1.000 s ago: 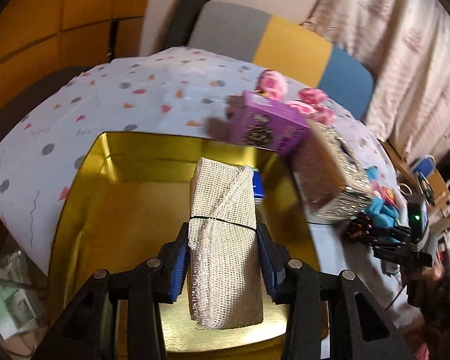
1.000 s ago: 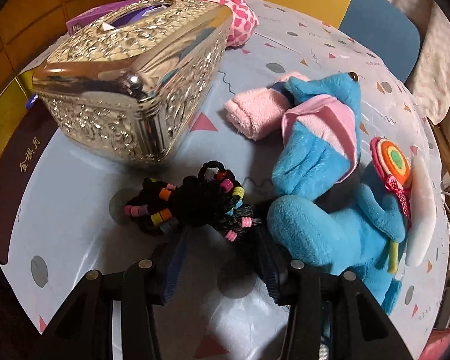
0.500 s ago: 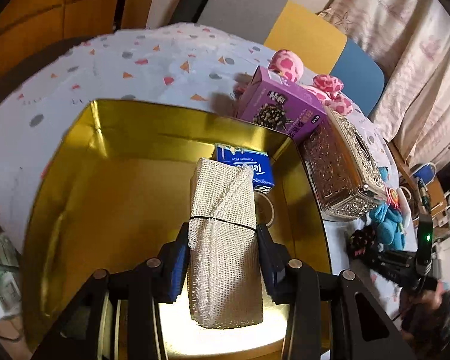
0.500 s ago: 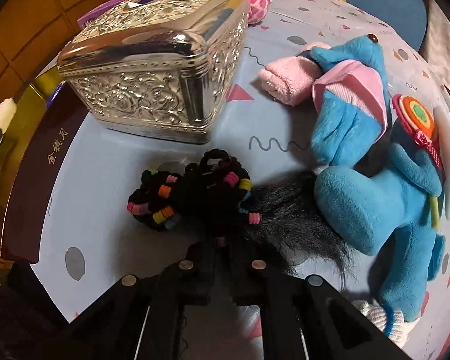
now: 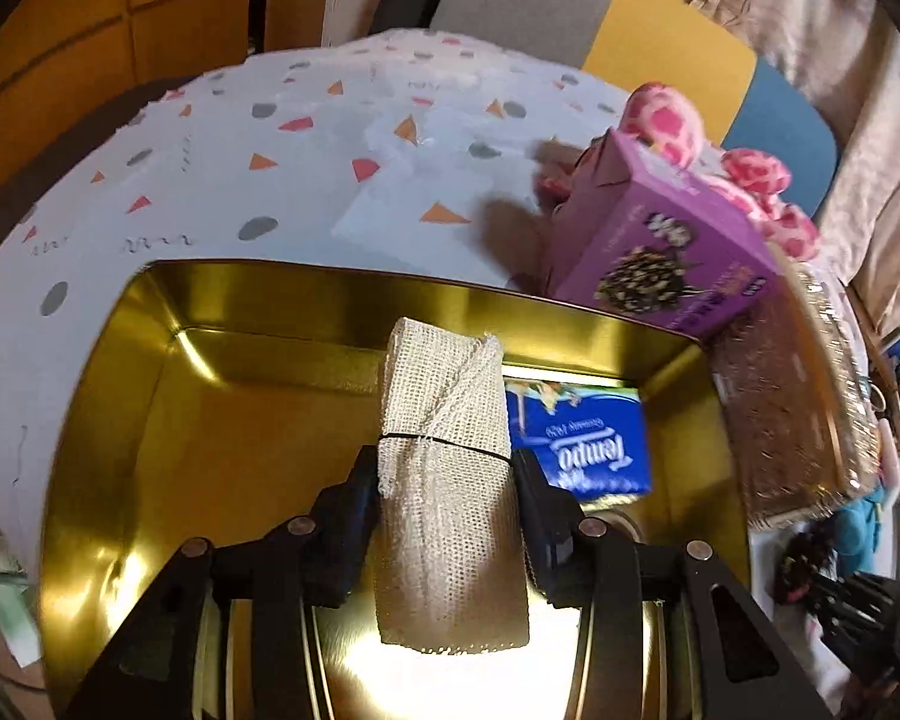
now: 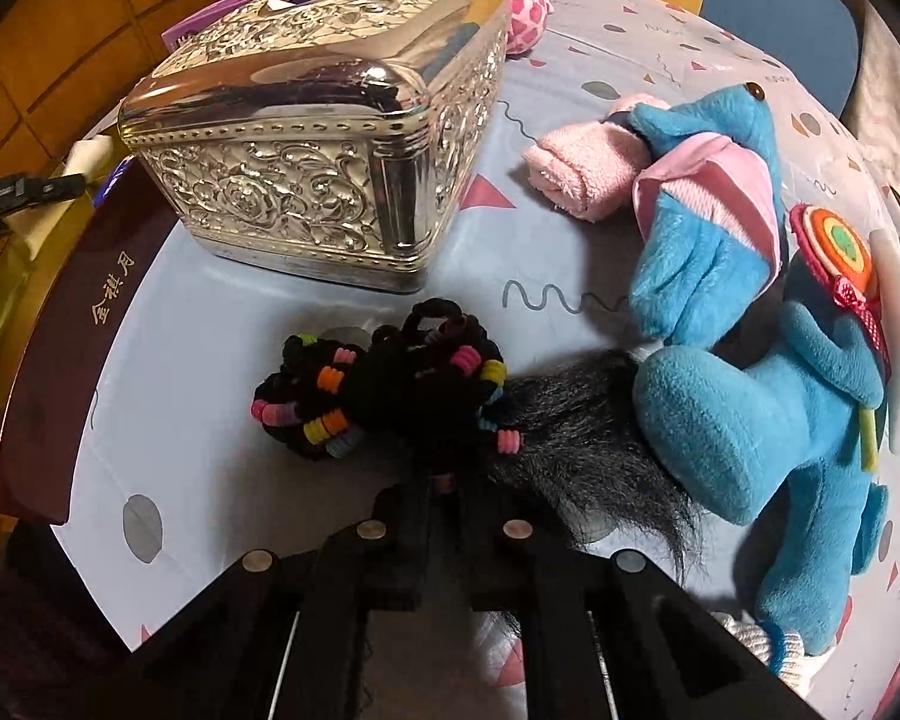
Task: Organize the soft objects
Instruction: 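Release the cloth into the tray with the left tool while the right tool grasps the black hair bundle, then lift the black beaded hair bundle with the right tool toward the gold tray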
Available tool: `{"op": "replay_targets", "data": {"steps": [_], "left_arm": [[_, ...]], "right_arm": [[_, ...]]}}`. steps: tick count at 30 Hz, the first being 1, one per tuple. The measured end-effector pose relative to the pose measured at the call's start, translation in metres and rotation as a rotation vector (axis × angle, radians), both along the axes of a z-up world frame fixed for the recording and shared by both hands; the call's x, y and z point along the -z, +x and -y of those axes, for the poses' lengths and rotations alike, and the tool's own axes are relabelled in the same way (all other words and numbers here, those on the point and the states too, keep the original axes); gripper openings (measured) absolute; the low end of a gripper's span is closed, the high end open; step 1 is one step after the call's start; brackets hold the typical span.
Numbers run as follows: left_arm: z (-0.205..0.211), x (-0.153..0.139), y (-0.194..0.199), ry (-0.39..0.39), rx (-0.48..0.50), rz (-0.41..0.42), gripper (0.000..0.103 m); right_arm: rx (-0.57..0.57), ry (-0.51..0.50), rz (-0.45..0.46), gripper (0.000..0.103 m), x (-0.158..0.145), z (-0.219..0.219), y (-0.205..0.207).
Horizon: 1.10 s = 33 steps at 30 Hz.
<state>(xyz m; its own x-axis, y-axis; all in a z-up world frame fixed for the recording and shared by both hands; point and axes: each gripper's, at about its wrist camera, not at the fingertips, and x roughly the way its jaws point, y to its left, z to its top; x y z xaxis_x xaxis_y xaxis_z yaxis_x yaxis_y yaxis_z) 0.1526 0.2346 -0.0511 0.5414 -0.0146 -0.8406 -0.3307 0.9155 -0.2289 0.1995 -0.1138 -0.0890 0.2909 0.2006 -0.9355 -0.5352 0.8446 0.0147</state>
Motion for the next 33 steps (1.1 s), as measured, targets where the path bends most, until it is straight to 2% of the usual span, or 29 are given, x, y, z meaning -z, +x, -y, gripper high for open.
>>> {"op": "replay_targets", "data": {"steps": [4,7,8,10,12,17,23,29,32,33], "left_arm": [[-0.001,0.014,0.015,0.017,-0.002,-0.025,0.069],[-0.001,0.012,0.012,0.046,-0.022,-0.010,0.073],[-0.001,0.010,0.010,0.054,-0.025,-0.002,0.074],[0.000,0.006,0.004,0.081,-0.027,0.008,0.074],[0.001,0.002,-0.002,0.090,-0.031,0.015,0.074],[0.008,-0.015,-0.029,0.104,-0.007,0.075,0.075],[0.019,-0.026,-0.055,0.063,0.022,0.110,0.075],[0.036,-0.036,-0.075,0.057,0.057,0.136,0.075],[0.046,-0.040,-0.083,0.077,0.086,0.143,0.075],[0.048,-0.040,-0.085,0.079,0.091,0.144,0.075]], "right_arm": [[-0.009,0.005,0.002,0.007,-0.002,0.002,-0.002],[-0.015,0.021,-0.007,0.010,-0.005,0.004,-0.001],[-0.017,0.025,-0.010,0.014,-0.005,0.004,-0.001],[-0.029,0.044,-0.024,0.021,-0.007,0.004,-0.002],[-0.048,0.057,-0.029,0.022,-0.014,0.004,-0.007],[-0.101,0.050,0.019,0.028,-0.036,0.001,-0.019],[-0.174,0.002,0.028,0.046,-0.052,0.002,-0.025],[-0.230,-0.169,0.048,0.047,-0.024,-0.024,-0.001],[-0.215,-0.201,0.065,0.047,-0.014,-0.031,0.006],[-0.201,-0.189,0.067,0.043,-0.014,-0.031,0.006]]}}
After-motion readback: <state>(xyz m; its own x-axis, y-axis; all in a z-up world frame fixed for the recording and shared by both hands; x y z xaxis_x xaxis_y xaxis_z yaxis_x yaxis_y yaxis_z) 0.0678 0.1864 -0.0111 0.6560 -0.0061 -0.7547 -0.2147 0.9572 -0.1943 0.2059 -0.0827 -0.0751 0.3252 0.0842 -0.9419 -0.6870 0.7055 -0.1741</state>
